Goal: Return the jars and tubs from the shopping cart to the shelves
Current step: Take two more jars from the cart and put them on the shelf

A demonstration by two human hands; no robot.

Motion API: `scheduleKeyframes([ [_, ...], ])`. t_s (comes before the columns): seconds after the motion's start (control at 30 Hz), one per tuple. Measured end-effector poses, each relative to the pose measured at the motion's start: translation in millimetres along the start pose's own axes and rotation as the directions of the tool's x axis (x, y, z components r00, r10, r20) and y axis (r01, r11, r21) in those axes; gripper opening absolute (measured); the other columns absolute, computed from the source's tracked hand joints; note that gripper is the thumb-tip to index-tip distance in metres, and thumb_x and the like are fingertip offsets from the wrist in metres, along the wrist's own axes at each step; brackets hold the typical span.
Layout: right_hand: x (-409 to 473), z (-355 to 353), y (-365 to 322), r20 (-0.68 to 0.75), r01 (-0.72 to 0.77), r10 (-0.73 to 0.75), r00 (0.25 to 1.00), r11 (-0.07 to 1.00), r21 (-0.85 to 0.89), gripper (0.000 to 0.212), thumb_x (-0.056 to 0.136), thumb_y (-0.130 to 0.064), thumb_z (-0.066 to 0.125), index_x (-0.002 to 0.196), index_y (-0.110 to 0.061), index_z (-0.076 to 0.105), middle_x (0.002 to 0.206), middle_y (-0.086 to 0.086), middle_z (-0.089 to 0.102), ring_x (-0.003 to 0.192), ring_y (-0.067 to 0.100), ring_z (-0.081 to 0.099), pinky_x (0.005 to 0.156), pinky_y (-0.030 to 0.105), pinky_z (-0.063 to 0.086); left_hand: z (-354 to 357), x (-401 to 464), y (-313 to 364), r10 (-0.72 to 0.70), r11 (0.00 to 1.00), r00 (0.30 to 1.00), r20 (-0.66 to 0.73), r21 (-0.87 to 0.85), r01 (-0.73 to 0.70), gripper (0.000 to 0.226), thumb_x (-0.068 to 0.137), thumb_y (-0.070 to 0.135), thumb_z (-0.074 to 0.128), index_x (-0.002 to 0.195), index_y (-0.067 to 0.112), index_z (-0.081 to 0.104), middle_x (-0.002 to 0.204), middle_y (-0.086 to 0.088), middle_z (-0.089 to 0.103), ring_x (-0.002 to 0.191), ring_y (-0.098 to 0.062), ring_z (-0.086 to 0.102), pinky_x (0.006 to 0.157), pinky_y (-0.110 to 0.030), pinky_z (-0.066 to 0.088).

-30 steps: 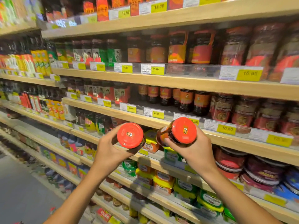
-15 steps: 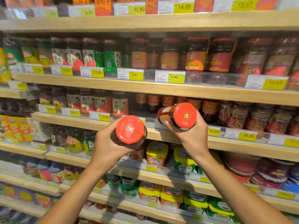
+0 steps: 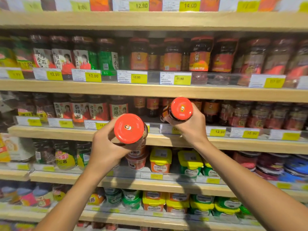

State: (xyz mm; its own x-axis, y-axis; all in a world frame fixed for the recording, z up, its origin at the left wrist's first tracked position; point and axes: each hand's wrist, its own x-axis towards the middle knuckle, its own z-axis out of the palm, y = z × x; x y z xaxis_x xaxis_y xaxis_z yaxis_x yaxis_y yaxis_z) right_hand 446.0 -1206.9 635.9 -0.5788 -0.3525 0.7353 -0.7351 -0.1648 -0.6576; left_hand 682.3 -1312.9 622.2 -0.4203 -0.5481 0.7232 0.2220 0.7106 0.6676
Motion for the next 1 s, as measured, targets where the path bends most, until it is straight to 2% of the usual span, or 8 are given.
scheduleKeyframes([
  [0.2, 12, 7, 7, 0.092, -0.036, 0.051, 0.994, 0.986, -0.165, 0.056, 0.059, -0.042, 0.095, 0.104, -0.017, 0.070, 0.096, -0.009, 0.073, 0.088, 0.004, 0.068, 0.074, 0.018, 0.053, 0, 5, -1, 0.006, 0.999, 1.000, 0.003, -0.034, -0.006, 0.073, 0.053, 0.025, 0.092, 0.120, 0.012, 0.067, 0.106, 0.008, 0.074, 0.101, -0.003, 0.068, 0.084, -0.011, 0.048],
  [0.33, 27, 14, 3, 0.181, -0.070, 0.118, 0.976, 0.965, -0.251, 0.041, 0.061, -0.049, 0.092, 0.083, -0.017, 0.079, 0.076, -0.009, 0.075, 0.076, -0.002, 0.069, 0.070, 0.031, 0.058, -1, 7, -3, -0.001, 1.000, 1.000, -0.004, -0.019, 0.001, 0.073, 0.053, 0.019, 0.094, 0.121, 0.013, 0.067, 0.107, 0.009, 0.074, 0.100, -0.001, 0.067, 0.082, -0.009, 0.047],
  [0.47, 41, 17, -6, 0.215, -0.220, 0.316, 0.924, 0.899, -0.379, 0.059, 0.067, -0.060, 0.084, 0.050, -0.013, 0.051, 0.049, -0.003, 0.052, 0.049, 0.015, 0.049, 0.051, 0.032, 0.037, -2, 9, -1, 0.003, 1.000, 1.000, -0.020, -0.010, -0.003, 0.071, 0.054, 0.019, 0.094, 0.120, 0.014, 0.067, 0.111, 0.009, 0.072, 0.100, 0.000, 0.067, 0.083, -0.009, 0.047],
  [0.53, 46, 18, -11, 0.206, -0.324, 0.441, 0.873, 0.843, -0.430, 0.064, 0.069, -0.067, 0.079, 0.052, -0.013, 0.048, 0.048, 0.001, 0.045, 0.053, 0.019, 0.049, 0.055, 0.033, 0.036, -2, 10, 1, 0.005, 1.000, 1.000, -0.024, -0.019, -0.005, 0.071, 0.054, 0.022, 0.093, 0.119, 0.014, 0.067, 0.110, 0.009, 0.072, 0.099, 0.001, 0.067, 0.082, -0.008, 0.047],
  [0.6, 50, 18, -14, 0.239, -0.353, 0.509, 0.827, 0.801, -0.485, 0.063, 0.074, -0.071, 0.072, 0.064, -0.010, 0.061, 0.058, 0.002, 0.054, 0.068, 0.021, 0.060, 0.065, 0.034, 0.044, -4, 10, 3, 0.010, 1.000, 1.000, -0.028, -0.022, -0.011, 0.069, 0.054, 0.024, 0.093, 0.118, 0.016, 0.067, 0.107, 0.010, 0.073, 0.098, 0.001, 0.067, 0.082, -0.009, 0.047],
  [0.73, 52, 19, -14, 0.302, -0.304, 0.515, 0.803, 0.788, -0.535, 0.079, 0.075, -0.082, 0.057, 0.118, -0.016, 0.068, 0.115, 0.006, 0.067, 0.110, 0.029, 0.061, 0.098, 0.039, 0.049, -6, 10, 2, 0.023, 1.000, 0.999, -0.023, -0.014, -0.024, 0.068, 0.055, 0.022, 0.093, 0.118, 0.017, 0.067, 0.111, 0.012, 0.072, 0.102, -0.002, 0.067, 0.085, -0.011, 0.047],
  [0.87, 50, 30, -8, 0.236, -0.279, 0.507, 0.829, 0.741, -0.611, 0.086, 0.071, -0.092, 0.046, 0.111, -0.017, 0.056, 0.090, 0.003, 0.058, 0.084, 0.027, 0.057, 0.077, 0.035, 0.042, -7, 10, 2, 0.029, 0.999, 0.999, -0.022, -0.014, -0.029, 0.068, 0.056, 0.024, 0.093, 0.118, 0.021, 0.067, 0.111, 0.014, 0.072, 0.103, -0.003, 0.067, 0.086, -0.012, 0.048],
  [1.0, 47, 31, -8, 0.247, -0.228, 0.472, 0.846, 0.741, -0.632, 0.078, 0.078, -0.087, 0.044, 0.097, -0.012, 0.054, 0.071, 0.001, 0.054, 0.078, 0.029, 0.057, 0.073, 0.034, 0.042, -5, 12, 1, 0.030, 0.999, 0.999, -0.011, -0.017, -0.030, 0.067, 0.056, 0.026, 0.092, 0.117, 0.024, 0.066, 0.111, 0.018, 0.071, 0.103, -0.001, 0.066, 0.085, -0.011, 0.048],
])
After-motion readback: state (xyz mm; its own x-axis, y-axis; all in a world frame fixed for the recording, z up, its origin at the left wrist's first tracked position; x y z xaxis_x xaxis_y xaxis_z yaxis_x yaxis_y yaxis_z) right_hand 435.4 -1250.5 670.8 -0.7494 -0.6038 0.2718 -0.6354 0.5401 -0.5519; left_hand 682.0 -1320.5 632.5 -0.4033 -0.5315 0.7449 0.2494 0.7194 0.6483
